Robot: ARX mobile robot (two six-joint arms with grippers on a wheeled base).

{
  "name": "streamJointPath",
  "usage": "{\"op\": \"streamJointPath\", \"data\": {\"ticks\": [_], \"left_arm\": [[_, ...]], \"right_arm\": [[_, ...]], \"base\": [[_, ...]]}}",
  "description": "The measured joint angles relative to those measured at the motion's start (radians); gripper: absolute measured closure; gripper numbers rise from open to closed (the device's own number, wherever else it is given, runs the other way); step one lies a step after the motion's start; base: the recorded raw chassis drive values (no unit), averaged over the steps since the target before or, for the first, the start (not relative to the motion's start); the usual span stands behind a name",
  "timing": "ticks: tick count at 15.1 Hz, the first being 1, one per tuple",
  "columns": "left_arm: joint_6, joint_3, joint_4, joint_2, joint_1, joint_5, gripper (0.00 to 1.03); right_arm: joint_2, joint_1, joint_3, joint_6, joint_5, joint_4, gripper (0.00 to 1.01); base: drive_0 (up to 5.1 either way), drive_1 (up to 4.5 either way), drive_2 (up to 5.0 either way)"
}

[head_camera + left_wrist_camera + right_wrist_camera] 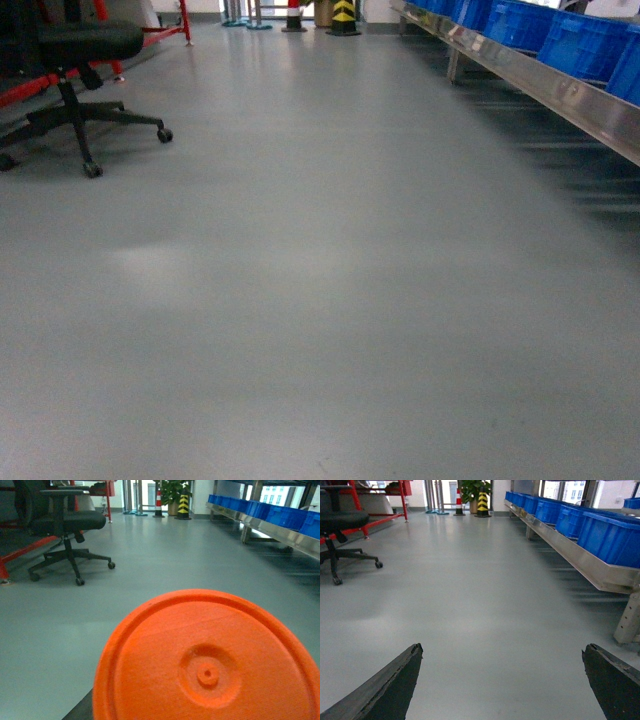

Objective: Pick capacitor and pack into box

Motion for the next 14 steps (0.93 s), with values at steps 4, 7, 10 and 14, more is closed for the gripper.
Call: {"op": "streamJointPath", "data": {"ticks": [4, 7, 10, 14], "left_arm": [[0.000, 0.000, 0.000, 0.000, 0.000, 0.001, 0.60], [0.000, 0.000, 0.003, 0.000, 0.000, 0.000, 0.60], [0.000, 0.000, 0.000, 0.000, 0.000, 0.000, 0.60], [0.000, 0.000, -0.001, 0.000, 0.000, 0.000, 0.60]], "right_arm": [[0.000, 0.000, 0.000, 0.000, 0.000, 0.002, 0.03], [0.000, 0.000, 0.000, 0.000, 0.000, 0.006, 0.03], [0.000, 0.000, 0.000, 0.000, 0.000, 0.003, 0.03], [0.000, 0.000, 0.000, 0.000, 0.000, 0.000, 0.03]], "base": [[-5.1, 2.31, 2.3], [-4.9, 3.06, 1.8], [-4.8, 3.39, 1.5], [-5.0, 3.06, 1.7]]}}
